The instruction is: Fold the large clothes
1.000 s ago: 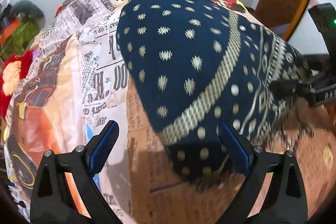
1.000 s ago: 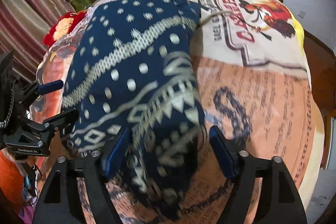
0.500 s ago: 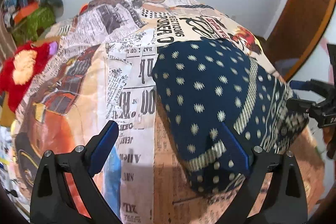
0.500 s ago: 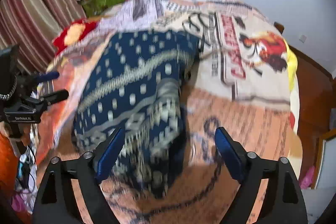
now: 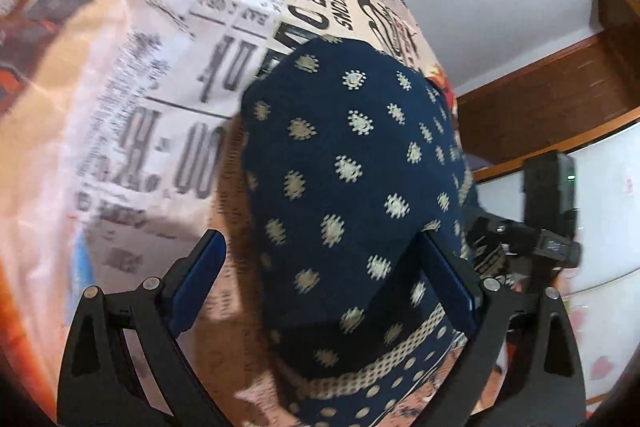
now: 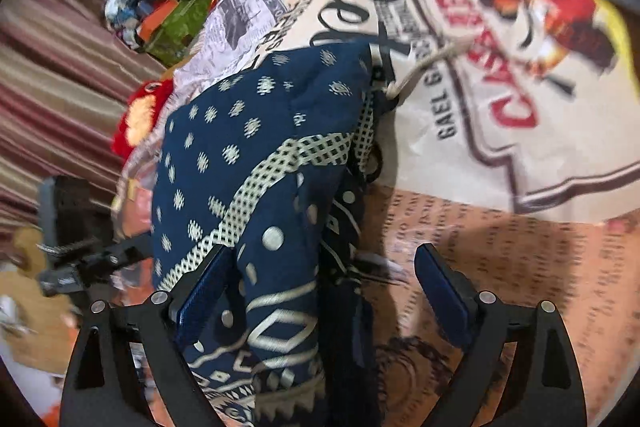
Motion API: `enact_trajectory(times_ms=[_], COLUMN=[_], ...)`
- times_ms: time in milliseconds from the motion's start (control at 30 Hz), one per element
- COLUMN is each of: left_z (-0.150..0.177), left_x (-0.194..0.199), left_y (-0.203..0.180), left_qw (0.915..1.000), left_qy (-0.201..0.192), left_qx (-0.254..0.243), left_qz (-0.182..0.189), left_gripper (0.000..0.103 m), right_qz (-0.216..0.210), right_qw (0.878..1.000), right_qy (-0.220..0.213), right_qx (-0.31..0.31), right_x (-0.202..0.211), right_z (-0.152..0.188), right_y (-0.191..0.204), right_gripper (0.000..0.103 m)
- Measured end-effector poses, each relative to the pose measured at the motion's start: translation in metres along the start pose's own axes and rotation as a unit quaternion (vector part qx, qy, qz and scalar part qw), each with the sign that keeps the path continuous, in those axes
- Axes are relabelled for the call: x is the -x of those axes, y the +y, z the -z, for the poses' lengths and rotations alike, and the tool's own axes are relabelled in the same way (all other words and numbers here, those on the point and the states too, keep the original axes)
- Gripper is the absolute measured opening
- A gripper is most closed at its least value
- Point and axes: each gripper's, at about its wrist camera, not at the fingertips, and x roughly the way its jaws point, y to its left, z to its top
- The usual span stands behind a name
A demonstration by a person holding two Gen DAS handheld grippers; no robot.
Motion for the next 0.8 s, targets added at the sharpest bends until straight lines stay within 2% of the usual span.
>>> enact_trajectory(times_ms=[100, 200, 467, 533, 600, 667, 733, 800], left_z=[-0.005, -0.007, -0.006, -0.003, -0.001, 0.002, 0.003, 0.003], left_x=[-0.014, -0.026, -0.04, -0.04, -0.034, -0.029, -0.021, -0.017], left_y=[0.0, -0.002, 0.001, 0.0, -0.005, -0.01, -0.013, -0.015], left_qw=[0.9996, 0.9994, 0.9987, 0.9988, 0.9991, 0.9994, 0.9994, 0.9994], left_qy=[0.015, 0.019, 0.024, 0.022, 0.017, 0.013, 0.009, 0.007], left_qx=[0.006, 0.008, 0.015, 0.015, 0.011, 0.001, -0.008, -0.016], left_qz=[0.025, 0.027, 0.043, 0.041, 0.037, 0.033, 0.032, 0.029], left_gripper=[0.099, 0.103, 0.103, 0.103, 0.096, 0.089, 0.085, 0.081], right_qz=[-0.021, -0.05, -0.098, -0.096, -0.084, -0.087, -0.095, -0.093], right_qw=[1.0, 0.998, 0.995, 0.995, 0.996, 0.996, 0.995, 0.996], right_qy=[0.012, 0.024, 0.031, 0.031, 0.023, 0.021, 0.019, 0.015], right_qx=[0.001, -0.012, -0.01, -0.005, 0.006, 0.001, -0.006, -0.002], right_x=[-0.01, -0.021, -0.045, -0.051, -0.054, -0.053, -0.049, -0.045], right_z=[-0.002, -0.004, 0.001, 0.002, 0.003, 0.002, 0.002, 0.004], right_y=[-0.004, -0.009, 0.005, 0.012, 0.021, 0.023, 0.022, 0.025], right_gripper=[0.093, 0.095, 0.095, 0.097, 0.096, 0.09, 0.077, 0.069])
